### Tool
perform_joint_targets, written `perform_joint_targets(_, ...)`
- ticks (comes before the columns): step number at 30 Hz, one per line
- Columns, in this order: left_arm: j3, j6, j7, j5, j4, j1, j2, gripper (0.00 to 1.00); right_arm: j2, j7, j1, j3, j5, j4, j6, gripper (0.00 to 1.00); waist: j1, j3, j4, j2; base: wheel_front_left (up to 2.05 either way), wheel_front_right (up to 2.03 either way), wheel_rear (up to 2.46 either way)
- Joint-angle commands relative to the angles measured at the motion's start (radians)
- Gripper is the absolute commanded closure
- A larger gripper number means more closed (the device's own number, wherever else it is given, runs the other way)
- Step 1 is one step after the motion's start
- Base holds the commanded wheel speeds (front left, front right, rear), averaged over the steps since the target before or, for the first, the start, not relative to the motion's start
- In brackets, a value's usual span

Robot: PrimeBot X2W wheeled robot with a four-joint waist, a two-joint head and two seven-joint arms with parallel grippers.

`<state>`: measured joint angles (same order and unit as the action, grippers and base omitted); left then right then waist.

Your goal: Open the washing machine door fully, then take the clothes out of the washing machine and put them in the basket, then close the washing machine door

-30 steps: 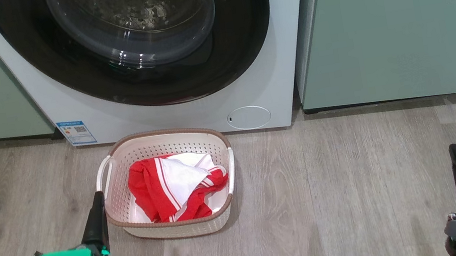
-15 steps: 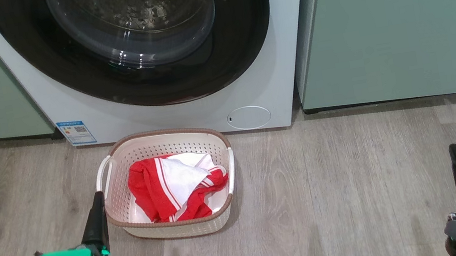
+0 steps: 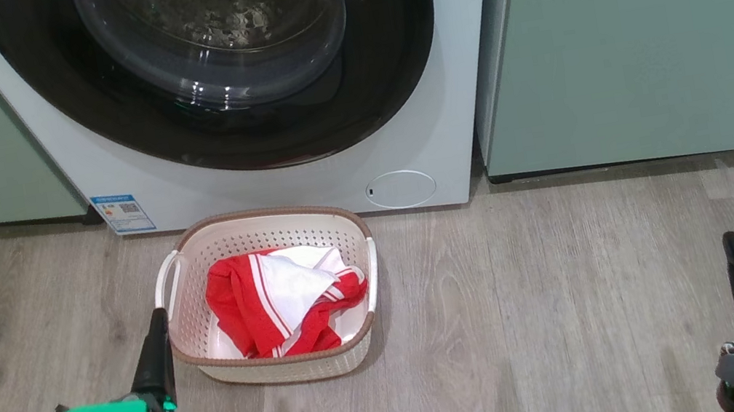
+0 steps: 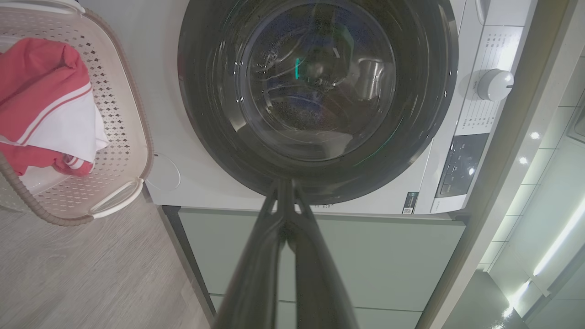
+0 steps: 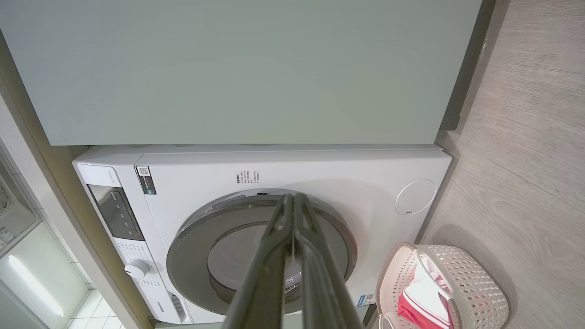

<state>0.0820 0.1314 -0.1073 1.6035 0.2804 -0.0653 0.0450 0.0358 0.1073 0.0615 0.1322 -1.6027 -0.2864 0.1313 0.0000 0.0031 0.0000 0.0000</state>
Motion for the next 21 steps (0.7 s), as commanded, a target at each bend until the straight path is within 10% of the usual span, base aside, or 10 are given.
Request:
perform_joint_targets(1,0.032,-0.001,-0.006,0.005,-0.035,-0.043,0.005,1.0,0.014,0.006,0.046,-0.019,-0.006,0.042,-0.001,1.0,0.0,0.0,0.0,0.0,0.0,0.0,0.0)
perform_joint_targets(21,0.032,-0.001,-0.006,0.005,-0.035,-0.043,0.005,1.0,0.014,0.006,0.046,-0.019,-0.006,0.042,-0.001,1.0,0.0,0.0,0.0,0.0,0.0,0.0,0.0)
